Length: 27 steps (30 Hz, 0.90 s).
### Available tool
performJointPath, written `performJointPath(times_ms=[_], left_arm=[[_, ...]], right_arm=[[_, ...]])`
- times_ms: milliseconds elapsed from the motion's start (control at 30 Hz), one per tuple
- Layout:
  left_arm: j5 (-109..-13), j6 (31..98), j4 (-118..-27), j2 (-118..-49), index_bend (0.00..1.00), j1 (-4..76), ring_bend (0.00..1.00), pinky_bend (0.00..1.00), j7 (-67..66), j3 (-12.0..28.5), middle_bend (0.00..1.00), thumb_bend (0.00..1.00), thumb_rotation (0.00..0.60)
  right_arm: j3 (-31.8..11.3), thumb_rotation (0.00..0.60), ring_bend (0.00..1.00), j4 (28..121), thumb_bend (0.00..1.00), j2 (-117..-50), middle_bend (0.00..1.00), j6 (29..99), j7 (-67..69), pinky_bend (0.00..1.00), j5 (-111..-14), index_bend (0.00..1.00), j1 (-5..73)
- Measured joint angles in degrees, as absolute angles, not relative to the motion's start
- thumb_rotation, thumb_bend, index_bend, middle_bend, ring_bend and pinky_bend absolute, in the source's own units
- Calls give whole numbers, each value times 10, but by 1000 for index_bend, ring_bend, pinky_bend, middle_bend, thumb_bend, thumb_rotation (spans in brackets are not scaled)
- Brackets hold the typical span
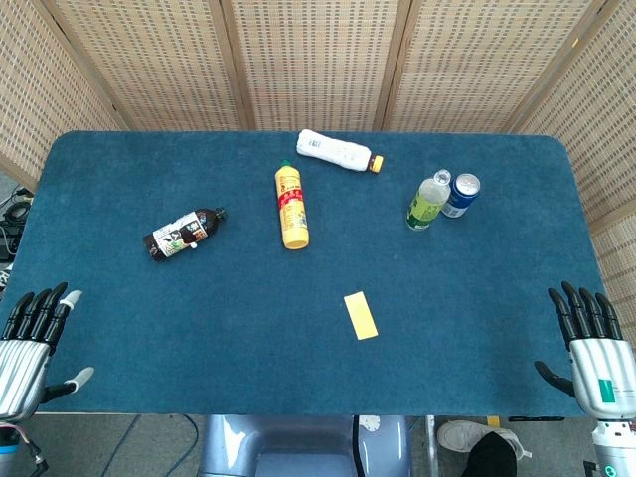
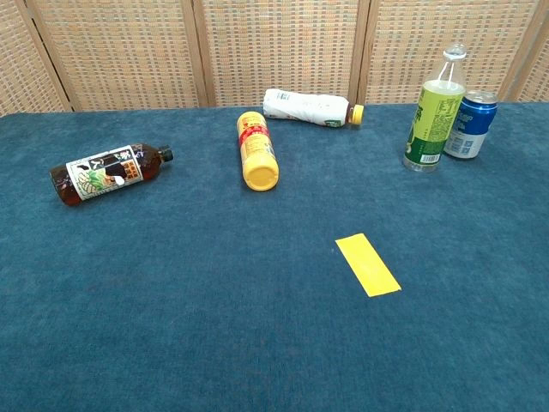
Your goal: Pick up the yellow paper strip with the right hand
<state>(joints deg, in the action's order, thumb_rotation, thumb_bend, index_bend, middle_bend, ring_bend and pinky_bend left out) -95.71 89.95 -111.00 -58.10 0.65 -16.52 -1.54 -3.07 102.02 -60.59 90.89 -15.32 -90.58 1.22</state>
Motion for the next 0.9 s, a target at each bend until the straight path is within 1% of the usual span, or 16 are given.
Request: performJointPath(times_ms=[167, 300, 400, 500, 667, 800, 900], left_arm=[[-954, 897, -1112, -580, 0, 6, 0, 0, -164, -15, 0, 0, 600], [-959, 898, -1114, -579, 0, 6, 0, 0, -163, -16, 0, 0, 600], [-955, 895, -1114, -580, 0, 7, 0, 0, -162, -15, 0, 0, 600], [-946, 889, -1115, -581, 0, 11, 0, 0, -162, -11, 0, 0, 600], [-928, 877, -1119, -583, 0, 18, 0, 0, -168, -4, 0, 0, 600], [-916, 872, -1121, -585, 0, 21, 0, 0, -173, 0, 0, 0, 600], [-907, 866, -1120, -587, 0, 23, 0, 0, -175, 3, 0, 0, 600]], right_arm=[[-29, 600, 0, 1021, 0, -606, 0, 902, -156, 0, -904, 0, 14], [-25, 600, 0, 1020, 0, -608, 0, 884, -158, 0, -909, 0, 21], [-24, 600, 0, 1015, 0, -613, 0, 858, -154, 0, -920, 55, 39], [-29, 600, 0, 1005, 0, -621, 0, 822, -139, 0, -935, 132, 73], [-43, 600, 0, 989, 0, -638, 0, 732, -95, 0, -956, 258, 150], [-54, 600, 0, 980, 0, -658, 0, 646, -70, 0, -953, 295, 210], [-63, 600, 0, 966, 0, -689, 0, 582, -64, 0, -938, 306, 257]])
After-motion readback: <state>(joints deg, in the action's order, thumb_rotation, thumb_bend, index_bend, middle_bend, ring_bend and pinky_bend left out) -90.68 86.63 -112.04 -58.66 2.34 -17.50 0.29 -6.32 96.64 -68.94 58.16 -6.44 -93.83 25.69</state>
